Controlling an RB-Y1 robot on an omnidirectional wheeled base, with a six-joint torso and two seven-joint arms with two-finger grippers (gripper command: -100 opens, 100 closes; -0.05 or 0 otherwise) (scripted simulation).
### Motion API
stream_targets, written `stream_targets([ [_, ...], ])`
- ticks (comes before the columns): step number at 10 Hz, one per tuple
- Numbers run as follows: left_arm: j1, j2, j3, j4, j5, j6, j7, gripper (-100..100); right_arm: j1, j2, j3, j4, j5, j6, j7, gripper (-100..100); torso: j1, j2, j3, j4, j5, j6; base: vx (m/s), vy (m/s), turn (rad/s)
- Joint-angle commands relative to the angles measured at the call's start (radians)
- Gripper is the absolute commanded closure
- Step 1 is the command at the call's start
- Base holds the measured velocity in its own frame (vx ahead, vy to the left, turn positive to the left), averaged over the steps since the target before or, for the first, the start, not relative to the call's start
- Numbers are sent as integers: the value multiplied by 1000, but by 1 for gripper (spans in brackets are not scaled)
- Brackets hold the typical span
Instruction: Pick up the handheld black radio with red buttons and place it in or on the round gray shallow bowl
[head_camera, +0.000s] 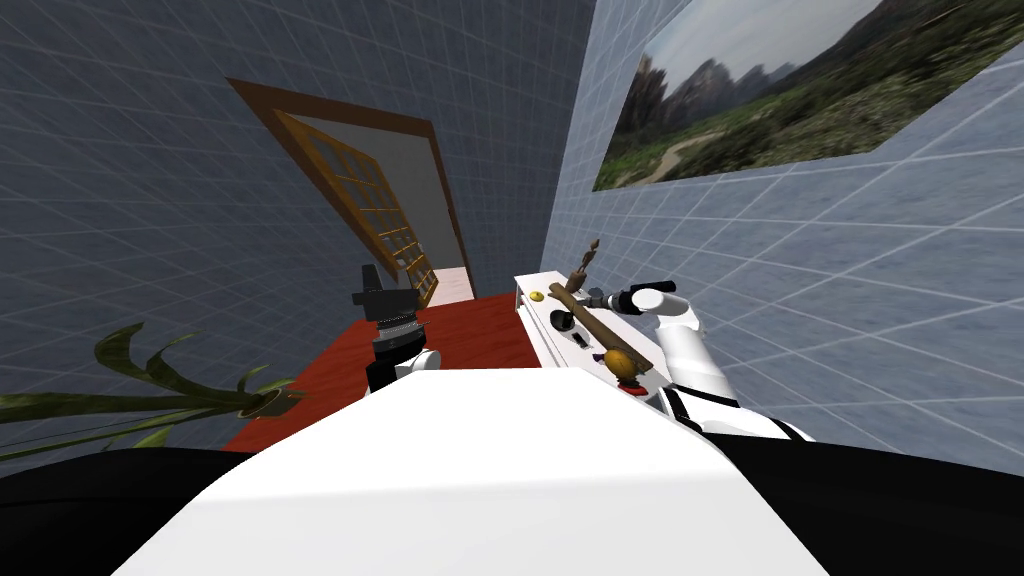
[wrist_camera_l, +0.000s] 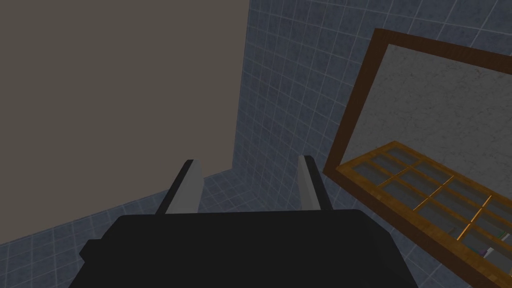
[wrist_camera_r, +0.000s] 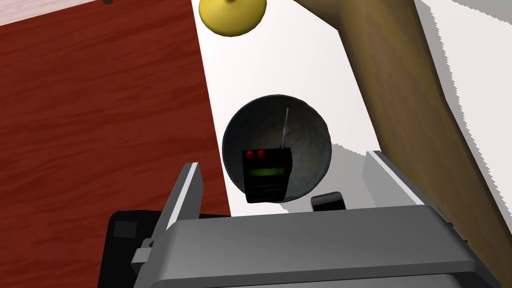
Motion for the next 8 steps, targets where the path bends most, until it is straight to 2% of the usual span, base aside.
stream_targets([
  [1,0,0,0,0,0,0,0,0,7,-11,-9,-31,-7,19,-21,-100,0,0,0,0,0,0,-17,13,-12],
  [2,0,0,0,0,0,0,0,0,0,-9,-5,-13,-6,11,-10,-100,0,0,0,0,0,0,-7,5,-1],
  [3,0,0,0,0,0,0,0,0,0,-10,-6,-15,-6,13,-12,0,-1,-1,0,0,0,0,0,0,0],
  [8,0,0,0,0,0,0,0,0,0,-9,-6,-15,-6,13,-12,0,-1,-1,-1,0,-1,0,0,0,0],
])
